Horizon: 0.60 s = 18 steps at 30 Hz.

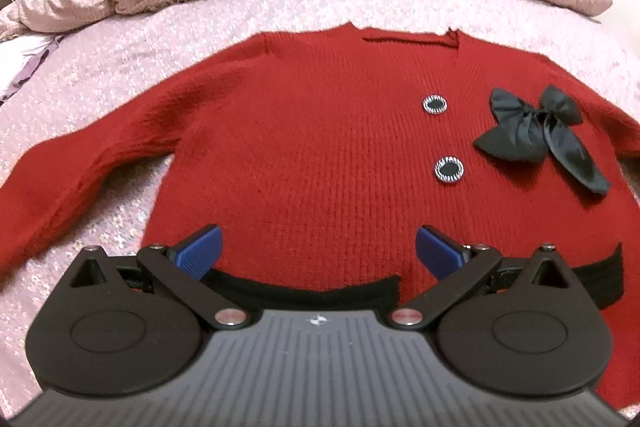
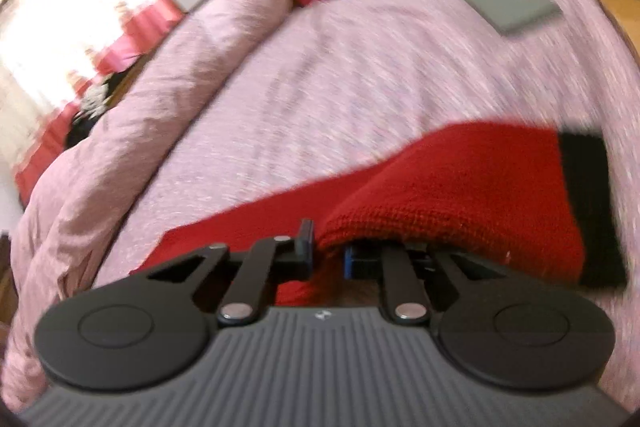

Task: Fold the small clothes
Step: 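Carry the sleeve across the cardigan body and open the right tool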

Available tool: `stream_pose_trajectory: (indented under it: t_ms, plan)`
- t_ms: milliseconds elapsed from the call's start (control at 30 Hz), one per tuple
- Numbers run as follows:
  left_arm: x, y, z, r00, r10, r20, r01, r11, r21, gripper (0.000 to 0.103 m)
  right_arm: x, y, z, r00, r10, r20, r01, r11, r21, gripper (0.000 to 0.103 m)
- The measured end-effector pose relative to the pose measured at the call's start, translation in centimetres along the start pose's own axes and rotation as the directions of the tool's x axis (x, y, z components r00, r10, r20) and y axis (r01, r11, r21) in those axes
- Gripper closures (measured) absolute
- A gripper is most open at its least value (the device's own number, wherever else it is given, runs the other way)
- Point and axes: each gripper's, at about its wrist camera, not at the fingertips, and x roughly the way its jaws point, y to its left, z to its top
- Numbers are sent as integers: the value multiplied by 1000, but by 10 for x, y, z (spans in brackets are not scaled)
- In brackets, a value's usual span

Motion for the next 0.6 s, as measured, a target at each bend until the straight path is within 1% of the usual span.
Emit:
stream_pose_trajectory:
  t_ms: [67, 167, 300, 433, 600]
  plan:
    - [-3, 4, 2, 1000, 1, 9, -1, 1000, -8, 0, -6, 13, 3, 999, 31, 29, -29, 998, -55, 87]
    - [-7, 10, 2, 1000, 6, 18, -6, 1000, -22, 0, -11, 31, 6, 996, 80, 49, -74, 990, -120, 87]
    - [-10, 18, 2, 1000, 10, 23, -9, 999, -40, 0, -17, 59, 5, 986, 156, 52, -141, 964, -226, 87]
    - [-12, 27, 2, 1000, -1, 20, 2, 998, -67, 0, -24, 90, 0, 971, 235, 33, -215, 929, -301, 87]
    - [-13, 37, 0, 1000, 2, 19, 0, 996, -91, 0, -30, 133, -12, 944, 331, -8, -311, 877, -366, 88]
